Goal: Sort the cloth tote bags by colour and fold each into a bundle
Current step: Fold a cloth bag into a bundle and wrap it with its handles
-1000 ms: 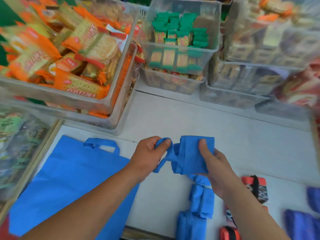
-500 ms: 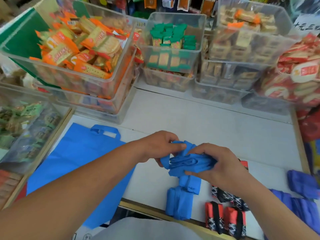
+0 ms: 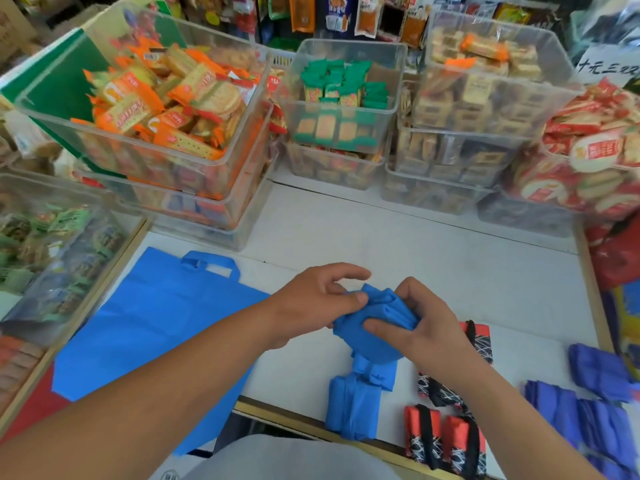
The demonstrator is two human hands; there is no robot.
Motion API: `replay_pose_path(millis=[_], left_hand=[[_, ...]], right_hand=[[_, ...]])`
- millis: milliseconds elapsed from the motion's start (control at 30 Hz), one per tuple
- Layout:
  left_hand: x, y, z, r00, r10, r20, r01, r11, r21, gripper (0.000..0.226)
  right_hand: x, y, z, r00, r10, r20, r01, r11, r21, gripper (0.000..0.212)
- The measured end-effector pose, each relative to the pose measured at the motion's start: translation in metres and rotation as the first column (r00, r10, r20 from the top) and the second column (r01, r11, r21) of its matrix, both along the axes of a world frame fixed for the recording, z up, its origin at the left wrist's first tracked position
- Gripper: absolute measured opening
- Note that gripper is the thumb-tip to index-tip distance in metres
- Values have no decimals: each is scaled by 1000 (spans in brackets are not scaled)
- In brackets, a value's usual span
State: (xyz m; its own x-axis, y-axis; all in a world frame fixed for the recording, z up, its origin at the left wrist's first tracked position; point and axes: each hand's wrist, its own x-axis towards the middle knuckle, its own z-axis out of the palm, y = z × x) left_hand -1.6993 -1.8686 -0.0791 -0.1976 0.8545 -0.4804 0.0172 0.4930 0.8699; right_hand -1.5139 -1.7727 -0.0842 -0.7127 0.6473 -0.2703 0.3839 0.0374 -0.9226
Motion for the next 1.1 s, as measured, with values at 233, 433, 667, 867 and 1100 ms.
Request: replay_pose_path(millis=[233,433,667,867,1100], left_hand=[[-8,-24,-17,973,-17,228,2,998,68,33],[9,-31,-35,950,132,283,-154,987,55,16],[25,-22,-29,964,216,-157,-208,976,64,11],[28,-13,-8,968,228,-107,-212,967,142,6],[27,-15,-19,986,132,-104,-143,984,-106,43]], right_hand=[[5,-3,4,991,-92,-99,66,968,-243,24],[7,-7,4,987,-142,-79,113,947,-301,27],[5,-11,-13,997,-76,-17,76,997,-9,23],[-5,-17,-20,1000,-24,-8,25,991,135,26],[-6,-13,-39,975,118,189,-173,935,309,25]])
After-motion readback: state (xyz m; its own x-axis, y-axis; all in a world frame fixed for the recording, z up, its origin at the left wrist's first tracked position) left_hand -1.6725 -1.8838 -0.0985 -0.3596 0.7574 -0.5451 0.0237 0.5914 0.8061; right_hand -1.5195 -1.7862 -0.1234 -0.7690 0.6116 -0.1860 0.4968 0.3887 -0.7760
